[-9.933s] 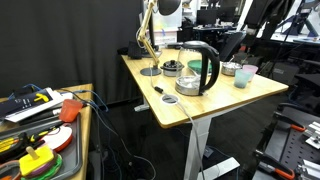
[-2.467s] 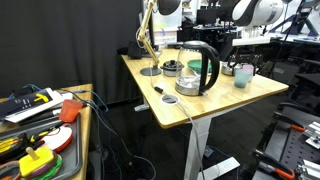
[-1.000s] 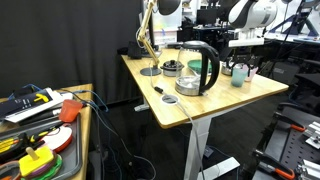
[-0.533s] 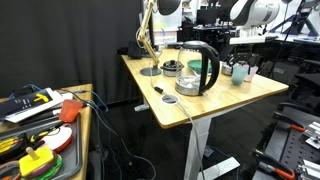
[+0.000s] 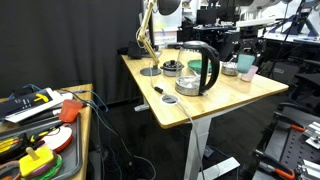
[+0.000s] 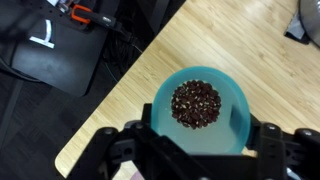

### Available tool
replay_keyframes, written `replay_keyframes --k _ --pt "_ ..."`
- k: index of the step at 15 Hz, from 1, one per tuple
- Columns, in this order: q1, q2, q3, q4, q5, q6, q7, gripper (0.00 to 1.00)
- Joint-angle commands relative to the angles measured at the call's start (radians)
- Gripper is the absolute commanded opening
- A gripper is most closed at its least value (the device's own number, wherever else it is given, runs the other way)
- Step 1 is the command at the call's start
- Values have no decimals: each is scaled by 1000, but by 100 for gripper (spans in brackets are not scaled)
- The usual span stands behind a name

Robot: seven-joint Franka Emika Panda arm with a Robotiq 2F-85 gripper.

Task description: Pour the things in the blue cup onto the plate

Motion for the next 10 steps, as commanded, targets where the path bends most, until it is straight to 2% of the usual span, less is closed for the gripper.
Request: replay_keyframes --k 1,4,7,8,10 --pt "12 6 3 91 -42 -207 -25 54" --pt "29 29 17 193 -68 -354 -31 54" --pt "45 38 26 278 -73 -399 -42 54" --pt "47 8 23 223 -64 -350 -10 79" --pt "51 17 25 254 -65 -363 -17 79"
